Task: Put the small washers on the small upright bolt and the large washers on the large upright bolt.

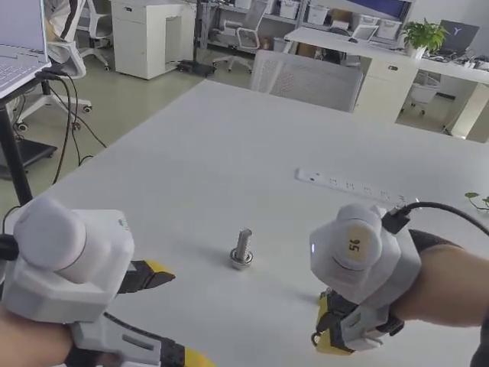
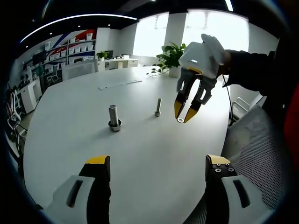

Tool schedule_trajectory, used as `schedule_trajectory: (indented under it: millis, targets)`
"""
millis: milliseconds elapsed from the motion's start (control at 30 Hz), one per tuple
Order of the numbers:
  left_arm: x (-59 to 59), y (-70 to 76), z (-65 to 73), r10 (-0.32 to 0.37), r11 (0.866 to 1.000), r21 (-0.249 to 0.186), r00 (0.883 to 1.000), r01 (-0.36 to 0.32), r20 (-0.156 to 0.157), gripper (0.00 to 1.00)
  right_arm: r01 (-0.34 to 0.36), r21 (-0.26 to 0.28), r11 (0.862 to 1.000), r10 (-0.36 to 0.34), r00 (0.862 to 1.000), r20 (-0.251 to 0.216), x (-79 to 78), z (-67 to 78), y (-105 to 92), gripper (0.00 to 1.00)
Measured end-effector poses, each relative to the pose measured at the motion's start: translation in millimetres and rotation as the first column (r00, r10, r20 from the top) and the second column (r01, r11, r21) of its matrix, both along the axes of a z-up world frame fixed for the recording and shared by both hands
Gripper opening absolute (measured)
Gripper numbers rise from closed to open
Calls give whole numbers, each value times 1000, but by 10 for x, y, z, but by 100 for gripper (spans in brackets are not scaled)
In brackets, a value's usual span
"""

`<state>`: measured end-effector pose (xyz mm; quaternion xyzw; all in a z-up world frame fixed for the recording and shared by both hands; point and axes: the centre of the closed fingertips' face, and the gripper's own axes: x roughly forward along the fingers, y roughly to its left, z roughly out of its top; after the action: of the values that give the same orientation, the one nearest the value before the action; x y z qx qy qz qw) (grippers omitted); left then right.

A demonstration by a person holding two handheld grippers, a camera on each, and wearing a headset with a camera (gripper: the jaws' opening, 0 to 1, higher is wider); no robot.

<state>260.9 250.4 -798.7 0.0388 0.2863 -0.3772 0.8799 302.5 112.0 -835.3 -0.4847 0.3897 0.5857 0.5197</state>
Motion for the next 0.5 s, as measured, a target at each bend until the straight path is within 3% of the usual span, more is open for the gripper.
schedule_trajectory:
  millis: [500]
  targets:
    - [-38, -8, -39, -5, 1000, 8, 1000, 5, -9, 83, 83, 8, 997, -83, 996, 24, 180, 100, -327, 14]
